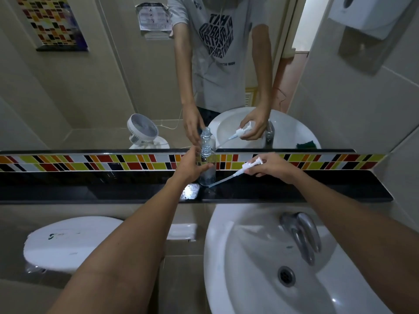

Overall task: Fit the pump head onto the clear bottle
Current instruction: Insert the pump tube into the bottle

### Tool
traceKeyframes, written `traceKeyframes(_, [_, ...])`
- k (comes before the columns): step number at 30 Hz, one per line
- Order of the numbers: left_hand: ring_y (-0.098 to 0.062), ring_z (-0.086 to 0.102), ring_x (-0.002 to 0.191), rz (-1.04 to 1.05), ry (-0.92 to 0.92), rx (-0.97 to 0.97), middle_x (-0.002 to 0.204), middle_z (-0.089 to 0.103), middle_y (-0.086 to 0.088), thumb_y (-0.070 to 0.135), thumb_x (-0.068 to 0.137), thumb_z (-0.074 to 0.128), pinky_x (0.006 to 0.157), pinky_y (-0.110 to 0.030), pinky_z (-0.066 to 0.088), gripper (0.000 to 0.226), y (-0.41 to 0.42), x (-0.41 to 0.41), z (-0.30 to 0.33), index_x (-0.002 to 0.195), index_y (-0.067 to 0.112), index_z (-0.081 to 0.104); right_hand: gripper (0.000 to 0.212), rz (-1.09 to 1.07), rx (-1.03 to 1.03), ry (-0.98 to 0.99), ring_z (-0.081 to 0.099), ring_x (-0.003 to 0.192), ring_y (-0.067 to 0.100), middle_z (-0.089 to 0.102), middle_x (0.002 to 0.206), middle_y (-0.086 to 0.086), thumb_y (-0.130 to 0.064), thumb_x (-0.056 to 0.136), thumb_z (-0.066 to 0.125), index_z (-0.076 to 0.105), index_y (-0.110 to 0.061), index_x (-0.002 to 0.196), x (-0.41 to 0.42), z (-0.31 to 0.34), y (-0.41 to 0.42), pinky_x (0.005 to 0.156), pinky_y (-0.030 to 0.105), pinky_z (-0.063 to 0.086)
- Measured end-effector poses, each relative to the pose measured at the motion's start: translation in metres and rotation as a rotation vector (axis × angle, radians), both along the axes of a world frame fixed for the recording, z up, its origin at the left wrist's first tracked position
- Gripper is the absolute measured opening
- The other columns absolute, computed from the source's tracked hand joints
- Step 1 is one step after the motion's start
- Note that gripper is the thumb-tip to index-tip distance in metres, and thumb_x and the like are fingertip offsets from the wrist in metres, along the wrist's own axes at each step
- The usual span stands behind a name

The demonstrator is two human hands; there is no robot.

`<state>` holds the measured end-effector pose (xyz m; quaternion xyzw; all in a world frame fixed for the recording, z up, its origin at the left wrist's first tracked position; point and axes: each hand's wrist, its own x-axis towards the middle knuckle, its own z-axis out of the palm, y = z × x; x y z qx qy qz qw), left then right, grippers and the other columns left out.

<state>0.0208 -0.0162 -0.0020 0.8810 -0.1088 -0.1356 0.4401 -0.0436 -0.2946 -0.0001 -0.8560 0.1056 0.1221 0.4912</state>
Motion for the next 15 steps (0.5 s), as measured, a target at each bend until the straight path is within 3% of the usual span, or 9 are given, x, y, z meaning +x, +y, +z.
traceKeyframes(3, [-0.033, 0.061, 0.146, -0.016, 0.019, 0.025, 0.155, 0.063, -0.013, 0.023, 0.093, 0.083, 0.121, -0.053, 0.052, 0.07, 0.002, 0.001, 0.002, 0.153, 0.008, 0.05, 0.033, 0.009, 0.046, -0.063, 0.077, 0.096, 0.021, 0.081, 0.103, 0.008, -0.019, 0.081, 0.086, 0.078, -0.009, 0.112, 0.003, 0.022, 0.001, 0.074, 0.023, 0.059])
traceKeyframes(8, [-0.033, 0.057, 0.153, -0.034, 0.032, 0.045, 0.163, 0.06, -0.013, 0.019, 0.093, 0.082, 0.125, -0.052, 0.049, 0.082, 0.002, 0.001, 0.004, 0.165, 0.01, 0.043, 0.028, 0.023, -0.015, -0.199, 0.073, 0.075, -0.002, 0.078, 0.094, -0.002, -0.025, 0.083, 0.084, 0.078, -0.013, 0.108, 0.012, 0.062, 0.009, 0.069, 0.015, 0.052])
traceKeyframes(12, [-0.033, 0.055, 0.154, -0.052, 0.015, 0.097, 0.163, 0.059, -0.015, 0.021, 0.094, 0.082, 0.127, -0.052, 0.046, 0.086, -0.001, 0.002, 0.006, 0.169, 0.009, 0.04, 0.031, 0.011, -0.055, -0.369, 0.062, 0.064, -0.007, 0.071, 0.085, 0.0, -0.026, 0.082, 0.085, 0.077, -0.01, 0.107, 0.021, 0.089, 0.016, 0.062, 0.007, 0.047])
traceKeyframes(15, [-0.034, 0.057, 0.153, -0.049, 0.026, 0.118, 0.162, 0.061, -0.015, 0.021, 0.094, 0.082, 0.126, -0.052, 0.047, 0.085, -0.001, 0.001, 0.008, 0.168, 0.009, 0.041, 0.033, 0.024, -0.043, -0.493, 0.058, 0.076, 0.007, 0.068, 0.087, 0.007, -0.02, 0.083, 0.085, 0.075, -0.003, 0.109, 0.026, 0.11, 0.027, 0.075, 0.024, 0.045])
